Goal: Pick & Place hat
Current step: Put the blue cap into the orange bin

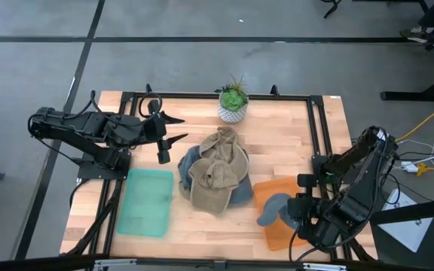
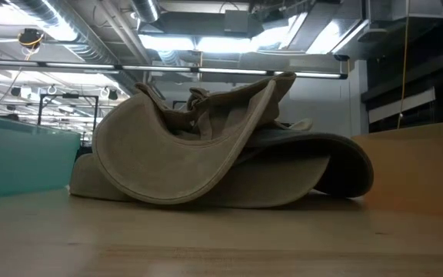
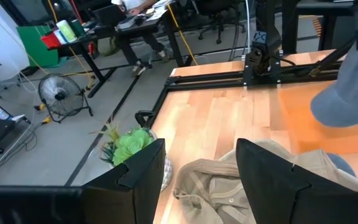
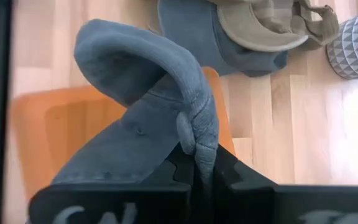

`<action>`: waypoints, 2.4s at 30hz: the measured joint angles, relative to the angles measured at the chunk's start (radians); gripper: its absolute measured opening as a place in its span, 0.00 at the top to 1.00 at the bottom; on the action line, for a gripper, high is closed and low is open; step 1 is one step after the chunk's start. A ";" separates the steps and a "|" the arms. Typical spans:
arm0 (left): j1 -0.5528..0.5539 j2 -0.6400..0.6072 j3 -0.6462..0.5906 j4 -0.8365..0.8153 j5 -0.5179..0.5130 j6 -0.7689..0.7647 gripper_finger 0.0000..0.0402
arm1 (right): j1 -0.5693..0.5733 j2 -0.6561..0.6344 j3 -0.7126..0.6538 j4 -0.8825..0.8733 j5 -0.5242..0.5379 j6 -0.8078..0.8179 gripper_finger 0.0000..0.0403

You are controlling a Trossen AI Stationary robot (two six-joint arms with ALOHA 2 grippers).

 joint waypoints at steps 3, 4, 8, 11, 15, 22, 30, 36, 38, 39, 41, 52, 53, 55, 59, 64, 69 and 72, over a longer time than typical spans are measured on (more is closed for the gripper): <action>0.000 0.000 0.000 0.000 0.000 0.000 0.53 | 0.000 0.000 -0.059 0.021 -0.008 -0.006 0.97; 0.000 0.000 0.000 0.000 -0.001 0.000 0.53 | 0.000 0.000 -0.078 0.028 -0.009 -0.006 0.97; 0.000 0.000 0.000 0.000 -0.023 0.000 0.52 | 0.000 0.000 -0.138 0.051 0.016 -0.035 0.97; 0.001 0.000 0.000 0.000 -0.049 0.000 0.52 | -0.001 0.000 -0.164 0.081 0.088 -0.118 0.97; 0.003 0.000 0.000 0.007 -0.070 0.000 0.53 | 0.008 0.000 -0.181 0.100 0.086 -0.133 0.97; 0.003 0.000 -0.001 0.039 -0.070 0.000 0.53 | 0.104 0.001 -0.293 0.161 0.156 -0.076 0.97; 0.002 0.000 -0.001 0.093 -0.071 0.000 0.54 | 0.178 0.001 -0.416 0.150 0.194 0.016 0.97; 0.002 0.000 -0.001 0.111 -0.071 0.000 0.54 | 0.238 -0.009 -0.459 0.170 0.237 0.073 0.97; 0.002 0.000 -0.001 0.123 -0.071 0.000 0.54 | 0.254 -0.010 -0.475 0.203 0.268 0.091 0.97; 0.002 0.000 -0.001 0.131 -0.071 0.000 0.54 | 0.258 -0.010 -0.482 0.211 0.285 0.097 0.97; 0.002 0.000 -0.001 0.143 -0.071 0.001 0.55 | 0.261 -0.010 -0.494 0.221 0.326 0.097 0.97; 0.002 0.000 -0.001 0.179 -0.073 0.027 0.55 | 0.238 -0.010 -0.498 0.213 0.336 0.088 0.97; 0.002 0.000 -0.001 0.180 -0.073 0.027 0.55 | 0.238 -0.010 -0.498 0.235 0.320 0.092 0.97; 0.002 0.000 -0.001 0.179 -0.073 0.032 0.55 | 0.239 -0.010 -0.498 0.294 0.302 0.095 0.97; 0.002 0.000 -0.001 0.180 -0.072 0.069 0.55 | 0.249 -0.010 -0.498 0.388 0.286 0.070 0.97; 0.002 0.000 -0.001 0.179 -0.078 0.071 0.56 | 0.261 -0.010 -0.486 0.422 0.245 0.073 0.97; 0.002 0.000 -0.001 0.185 -0.078 0.071 0.56 | 0.282 -0.010 -0.443 0.425 0.222 0.075 0.97; 0.002 0.000 -0.001 0.190 -0.079 0.071 0.55 | 0.296 -0.010 -0.412 0.426 0.191 0.076 0.97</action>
